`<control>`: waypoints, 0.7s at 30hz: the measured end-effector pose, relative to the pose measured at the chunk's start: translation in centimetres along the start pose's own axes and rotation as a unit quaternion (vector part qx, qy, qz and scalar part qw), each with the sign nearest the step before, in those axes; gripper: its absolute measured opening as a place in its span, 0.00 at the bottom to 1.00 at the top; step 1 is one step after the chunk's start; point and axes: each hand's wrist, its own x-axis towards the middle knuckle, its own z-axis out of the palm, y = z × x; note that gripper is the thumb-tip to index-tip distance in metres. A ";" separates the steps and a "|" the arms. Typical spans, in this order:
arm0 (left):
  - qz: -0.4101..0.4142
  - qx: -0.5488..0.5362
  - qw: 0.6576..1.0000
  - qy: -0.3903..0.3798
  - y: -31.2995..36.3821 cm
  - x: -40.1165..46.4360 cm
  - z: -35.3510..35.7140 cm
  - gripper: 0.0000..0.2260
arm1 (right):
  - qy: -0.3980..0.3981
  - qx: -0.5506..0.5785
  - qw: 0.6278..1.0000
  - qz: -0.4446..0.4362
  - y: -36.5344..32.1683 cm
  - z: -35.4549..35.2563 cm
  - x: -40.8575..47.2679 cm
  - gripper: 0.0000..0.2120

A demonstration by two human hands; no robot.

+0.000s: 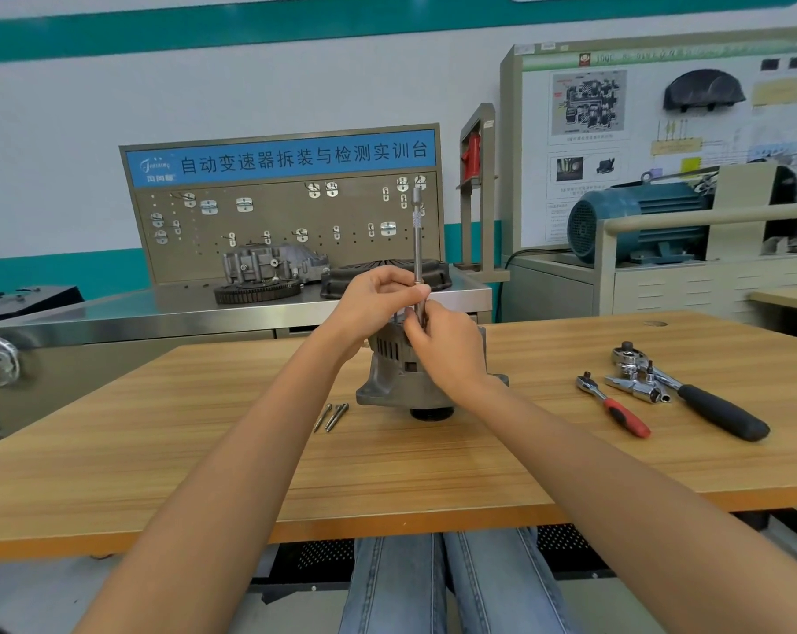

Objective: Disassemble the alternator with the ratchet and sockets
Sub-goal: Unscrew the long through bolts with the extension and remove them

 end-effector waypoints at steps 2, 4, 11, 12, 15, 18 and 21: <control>-0.006 0.004 1.000 0.005 0.1 0.0 0.2 0.06 | -0.003 0.000 1.000 0.001 0.0 0.0 0.0 0.13; -0.010 0.005 1.000 0.007 0.1 0.0 0.3 0.06 | -0.003 0.001 1.000 0.003 0.0 0.0 0.0 0.11; -0.018 0.021 0.998 -0.061 0.4 -0.5 -0.2 0.06 | -0.025 0.015 0.999 0.021 -0.3 -0.1 0.3 0.13; -0.018 0.020 0.998 -0.063 0.4 -0.5 -0.2 0.06 | -0.026 0.014 0.999 0.022 -0.3 -0.1 0.3 0.13; -0.015 0.018 0.998 -0.058 0.2 -0.2 -0.4 0.05 | -0.022 0.016 0.999 0.020 -0.2 0.0 0.3 0.13; -0.011 0.013 0.999 -0.042 0.0 0.0 -0.2 0.08 | -0.019 0.021 0.999 0.020 -0.2 0.0 0.2 0.13; -0.012 -0.002 1.000 -0.012 -0.1 0.1 0.0 0.04 | -0.018 0.022 1.000 0.011 -0.2 -0.1 0.0 0.12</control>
